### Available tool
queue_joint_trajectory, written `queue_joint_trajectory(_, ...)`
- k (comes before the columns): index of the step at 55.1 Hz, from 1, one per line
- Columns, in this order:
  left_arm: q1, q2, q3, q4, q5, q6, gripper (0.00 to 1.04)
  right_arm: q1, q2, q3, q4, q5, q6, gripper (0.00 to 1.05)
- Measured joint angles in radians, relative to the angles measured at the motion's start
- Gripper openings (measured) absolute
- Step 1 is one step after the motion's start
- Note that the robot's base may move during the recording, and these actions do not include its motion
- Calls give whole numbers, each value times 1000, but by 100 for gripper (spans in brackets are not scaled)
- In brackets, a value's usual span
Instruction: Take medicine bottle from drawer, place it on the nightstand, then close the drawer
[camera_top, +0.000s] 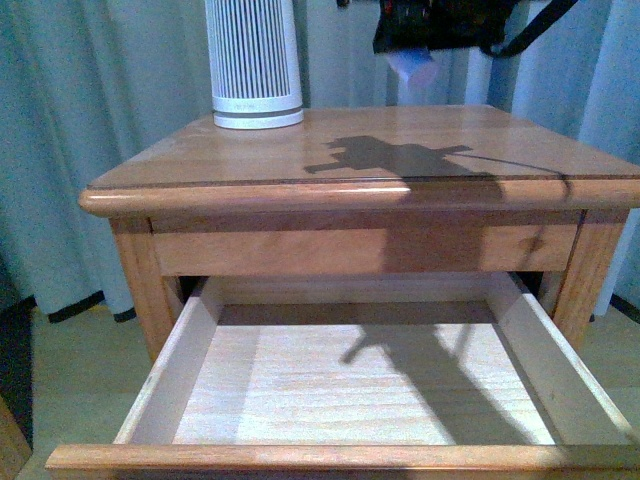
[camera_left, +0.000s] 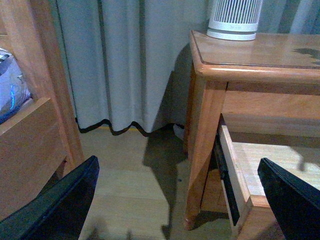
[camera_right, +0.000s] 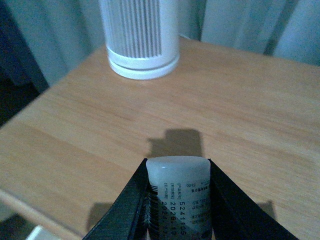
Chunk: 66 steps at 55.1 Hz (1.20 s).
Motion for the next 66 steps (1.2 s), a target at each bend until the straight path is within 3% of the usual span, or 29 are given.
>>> queue_joint_trajectory(24, 0, 0, 0, 0, 0, 0, 98, 6, 256, 264, -104, 71, -9, 28)
queue_joint_trajectory(30, 0, 0, 0, 0, 0, 0, 98, 14, 262, 275, -104, 70, -11, 49)
queue_joint_trajectory(38, 0, 0, 0, 0, 0, 0, 98, 17, 256, 262, -76, 55, -8, 69)
queue_joint_trajectory(49, 0, 0, 0, 0, 0, 0, 98, 16, 112, 89, 31, 14, 3, 99)
queue_joint_trajectory(62, 0, 0, 0, 0, 0, 0, 98, 34, -365, -352, 182, -63, 84, 98)
queue_joint_trajectory(66, 0, 0, 0, 0, 0, 0, 98, 41, -518, -502, 183, -65, 117, 87)
